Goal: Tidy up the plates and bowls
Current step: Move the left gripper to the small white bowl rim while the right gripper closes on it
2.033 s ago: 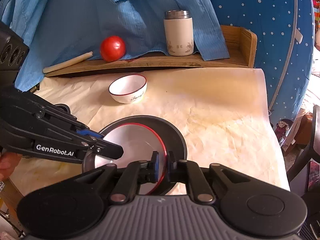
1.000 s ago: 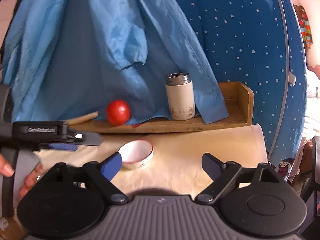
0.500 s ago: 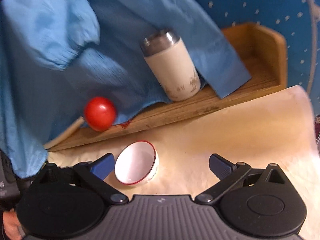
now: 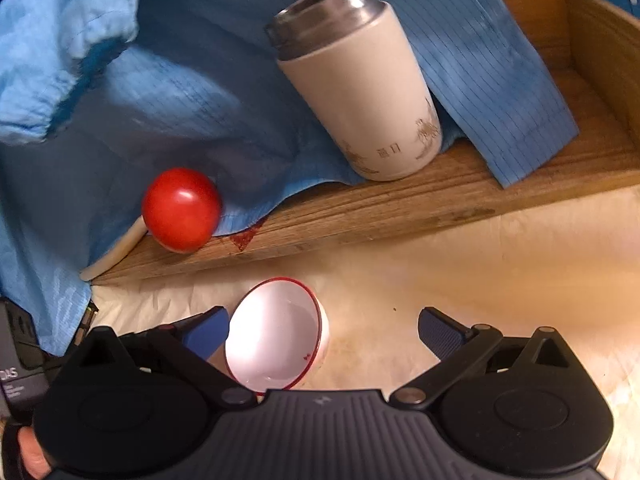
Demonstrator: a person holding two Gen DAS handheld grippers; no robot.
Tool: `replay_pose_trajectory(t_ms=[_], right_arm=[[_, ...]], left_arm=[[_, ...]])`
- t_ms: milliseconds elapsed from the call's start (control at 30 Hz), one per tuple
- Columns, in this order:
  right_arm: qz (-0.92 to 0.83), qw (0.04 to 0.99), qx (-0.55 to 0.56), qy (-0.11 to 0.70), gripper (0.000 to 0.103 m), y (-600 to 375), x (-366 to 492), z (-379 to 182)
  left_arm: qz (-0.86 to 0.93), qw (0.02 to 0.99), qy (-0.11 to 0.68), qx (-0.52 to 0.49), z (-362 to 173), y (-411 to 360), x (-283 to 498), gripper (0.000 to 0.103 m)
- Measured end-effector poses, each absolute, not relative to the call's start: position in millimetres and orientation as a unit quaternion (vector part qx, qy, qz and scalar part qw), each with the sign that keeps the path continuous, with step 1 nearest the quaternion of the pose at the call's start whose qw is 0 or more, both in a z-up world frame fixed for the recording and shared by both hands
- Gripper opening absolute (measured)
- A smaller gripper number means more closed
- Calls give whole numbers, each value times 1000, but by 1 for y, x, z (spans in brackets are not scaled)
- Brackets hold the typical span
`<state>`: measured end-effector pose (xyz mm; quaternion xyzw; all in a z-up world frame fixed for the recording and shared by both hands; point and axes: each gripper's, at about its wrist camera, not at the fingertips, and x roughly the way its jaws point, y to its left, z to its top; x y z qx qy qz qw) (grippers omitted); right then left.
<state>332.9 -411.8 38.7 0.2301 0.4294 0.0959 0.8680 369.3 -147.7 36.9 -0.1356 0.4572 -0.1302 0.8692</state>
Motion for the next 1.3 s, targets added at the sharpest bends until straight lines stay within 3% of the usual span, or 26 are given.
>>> replay_pose_trajectory(t_ms=[467,800,1300], right_arm=[[103,855,238,450,102,-411,340,20],[104,865,227,435,85,-406,337,20],[121,855,258,433,73,-415,339,14]], left_arm=[[-116,875,458,-106,29,-161,372,102],[-120,870,468,-102,24,-167,372,102],[-113,867,476,-97,16,-174,376,100]])
